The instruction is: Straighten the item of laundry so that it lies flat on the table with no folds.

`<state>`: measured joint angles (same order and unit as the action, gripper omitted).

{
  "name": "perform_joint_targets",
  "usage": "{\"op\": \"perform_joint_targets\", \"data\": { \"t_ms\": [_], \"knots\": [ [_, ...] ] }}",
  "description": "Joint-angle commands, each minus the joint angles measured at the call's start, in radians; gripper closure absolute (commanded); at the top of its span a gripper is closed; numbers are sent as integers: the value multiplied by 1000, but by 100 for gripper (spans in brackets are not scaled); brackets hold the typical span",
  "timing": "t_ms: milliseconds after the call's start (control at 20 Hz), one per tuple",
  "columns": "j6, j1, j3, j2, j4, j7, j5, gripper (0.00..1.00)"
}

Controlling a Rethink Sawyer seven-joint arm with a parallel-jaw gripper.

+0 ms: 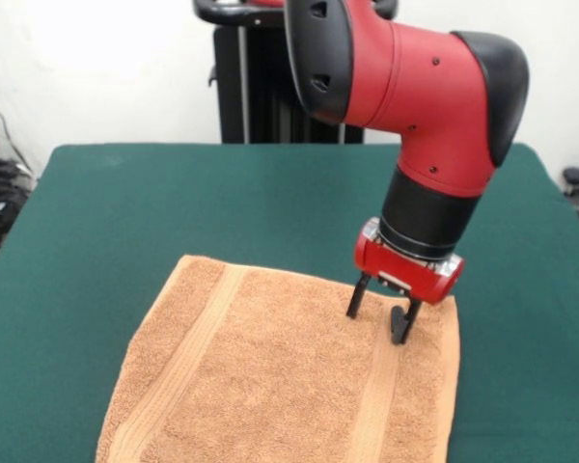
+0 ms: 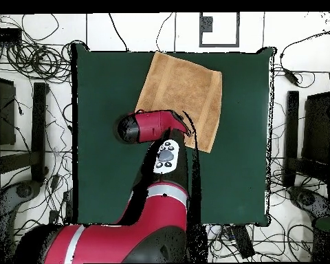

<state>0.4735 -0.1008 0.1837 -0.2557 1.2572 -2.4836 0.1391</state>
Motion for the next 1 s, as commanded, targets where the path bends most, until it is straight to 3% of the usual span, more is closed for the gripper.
{"op": "perform_joint_targets", "data": {
  "t_ms": [50, 600, 1000],
  "knots": [
    [-45, -42, -104, 100, -41, -75, -21, 0],
    [-5, -68, -88, 86, -81, -83, -29, 0],
    [101, -107, -17, 143, -202, -106, -30, 0]
  ]
}}
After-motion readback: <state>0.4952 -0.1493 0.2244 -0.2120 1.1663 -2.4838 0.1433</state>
